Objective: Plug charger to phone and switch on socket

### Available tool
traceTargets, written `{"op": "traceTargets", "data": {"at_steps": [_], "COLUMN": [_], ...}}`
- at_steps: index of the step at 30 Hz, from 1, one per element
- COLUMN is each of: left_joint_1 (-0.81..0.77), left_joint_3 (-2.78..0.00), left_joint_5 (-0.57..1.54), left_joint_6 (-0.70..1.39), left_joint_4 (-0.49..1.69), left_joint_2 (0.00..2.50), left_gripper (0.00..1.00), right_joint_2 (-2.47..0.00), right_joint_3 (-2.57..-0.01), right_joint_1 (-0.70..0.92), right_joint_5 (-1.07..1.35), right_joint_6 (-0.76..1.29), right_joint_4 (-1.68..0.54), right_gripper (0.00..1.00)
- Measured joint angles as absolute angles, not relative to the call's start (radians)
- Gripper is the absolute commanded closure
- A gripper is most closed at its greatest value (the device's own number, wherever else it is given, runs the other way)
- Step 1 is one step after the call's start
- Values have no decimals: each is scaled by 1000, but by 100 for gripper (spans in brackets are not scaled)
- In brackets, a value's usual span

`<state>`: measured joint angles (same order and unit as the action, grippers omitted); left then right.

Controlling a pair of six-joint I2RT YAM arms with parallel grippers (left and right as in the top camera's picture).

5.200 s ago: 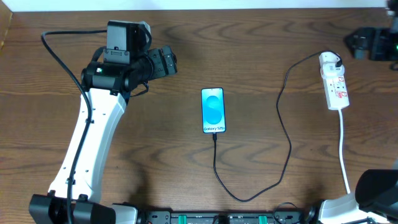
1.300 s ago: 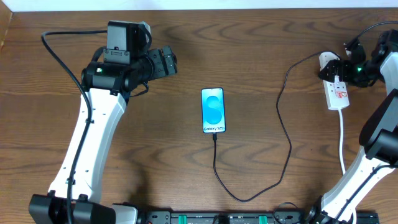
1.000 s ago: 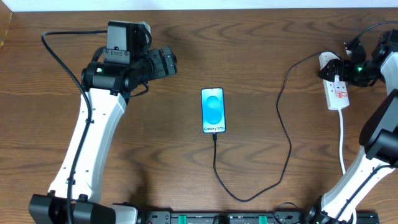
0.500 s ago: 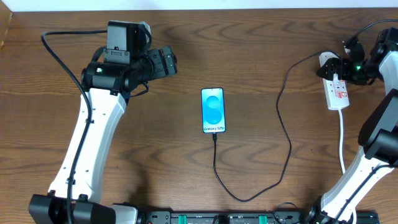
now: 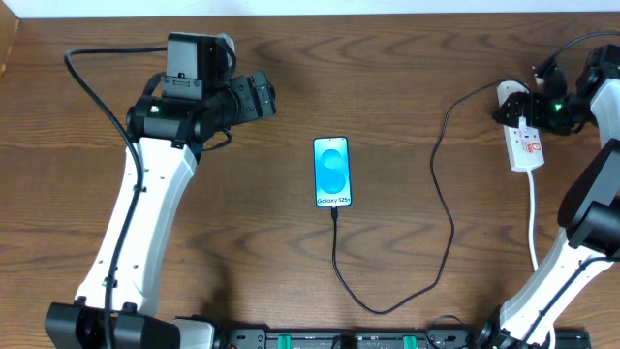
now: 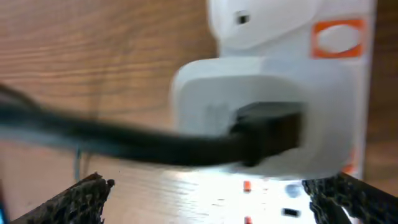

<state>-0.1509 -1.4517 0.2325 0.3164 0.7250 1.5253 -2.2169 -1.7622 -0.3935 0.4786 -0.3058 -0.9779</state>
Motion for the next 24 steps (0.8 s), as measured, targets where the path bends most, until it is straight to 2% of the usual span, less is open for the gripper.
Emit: {"op": "traceTargets", "data": {"at_steps": [17, 24], "left_joint_1": [-151, -151], "left_joint_3": [-1452, -1452], "left_joint_5": [233, 233], "left_joint_6": [316, 316], "left_joint_4": [725, 725], "left_joint_2": [1525, 1525], "left_gripper": [6, 6], "right_joint_2": [-2217, -2211], "right_joint_3": [-1760, -1762], "right_joint_1": [-386, -360], "right_joint_5": [493, 380], "right_joint_6": [-295, -222], "right_joint_4": [-987, -979], "right_gripper": [1, 1]}}
